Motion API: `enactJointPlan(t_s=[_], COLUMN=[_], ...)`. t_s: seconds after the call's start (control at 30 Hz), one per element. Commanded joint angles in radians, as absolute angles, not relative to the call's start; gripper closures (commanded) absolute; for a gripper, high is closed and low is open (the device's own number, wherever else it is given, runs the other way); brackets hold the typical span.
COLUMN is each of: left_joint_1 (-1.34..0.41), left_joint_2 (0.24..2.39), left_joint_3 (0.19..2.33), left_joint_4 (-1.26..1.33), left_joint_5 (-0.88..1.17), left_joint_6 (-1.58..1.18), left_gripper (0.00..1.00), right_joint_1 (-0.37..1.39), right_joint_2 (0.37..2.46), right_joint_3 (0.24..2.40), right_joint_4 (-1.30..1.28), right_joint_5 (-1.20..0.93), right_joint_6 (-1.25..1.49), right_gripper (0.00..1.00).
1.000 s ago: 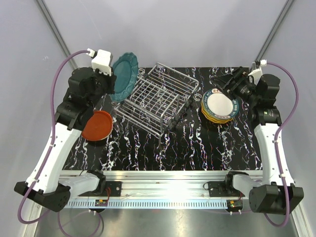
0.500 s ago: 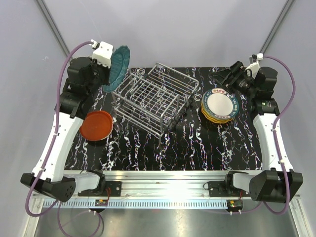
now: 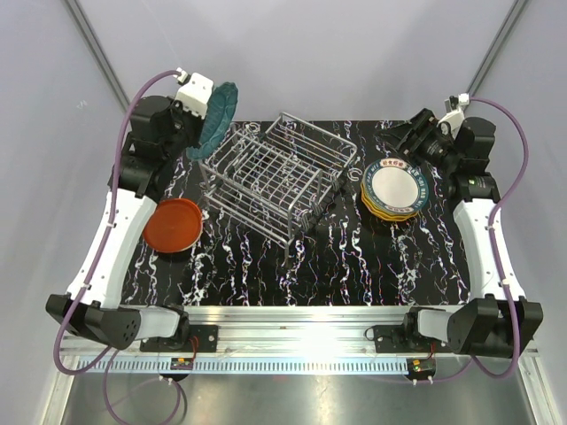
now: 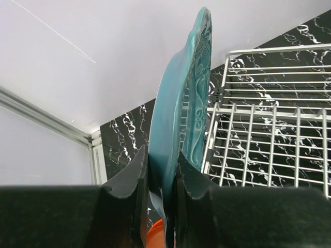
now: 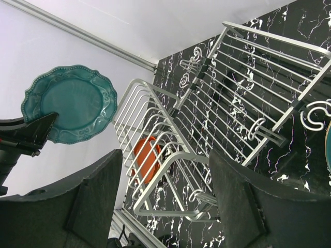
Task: Load the plates into the dish rack
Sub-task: Insert the plate into the dish rack
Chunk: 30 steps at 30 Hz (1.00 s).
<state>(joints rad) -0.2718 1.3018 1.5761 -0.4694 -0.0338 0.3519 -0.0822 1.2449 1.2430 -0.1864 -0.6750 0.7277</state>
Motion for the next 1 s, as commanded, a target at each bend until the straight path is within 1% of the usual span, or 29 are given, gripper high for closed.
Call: enactJointPlan(t_s=[0.0, 0.4, 0.83, 0.97], left_joint_1=[-0.256, -0.250, -0.248, -0.245], left_joint_2=[1.296, 1.307, 1.342, 1.338], left_joint_3=[1.638, 1.579, 1.543, 1.523], left_joint_4=[-0.218, -0.173, -0.167, -0.160], left_joint_5=[-0.012, 0.048, 0.043, 0.046], left_joint_6=[0.379, 0.351, 0.347, 0.339], left_gripper=[1.00, 1.00, 1.00, 0.97], right_joint_1=[-0.083, -0.083, -0.083, -0.083], right_joint_2=[1.261, 1.285, 1.310, 1.315], right_joint_3=[1.298, 1.301, 1.316, 1.315], right_joint_4=[-0.179, -0.199, -0.209, -0.209], right_joint_5=[-0.695, -0.693, -0.699, -0.698], right_joint_6=[0.700, 0.686, 0.684, 0.681], right_gripper=[0.25, 0.25, 0.26, 0.26])
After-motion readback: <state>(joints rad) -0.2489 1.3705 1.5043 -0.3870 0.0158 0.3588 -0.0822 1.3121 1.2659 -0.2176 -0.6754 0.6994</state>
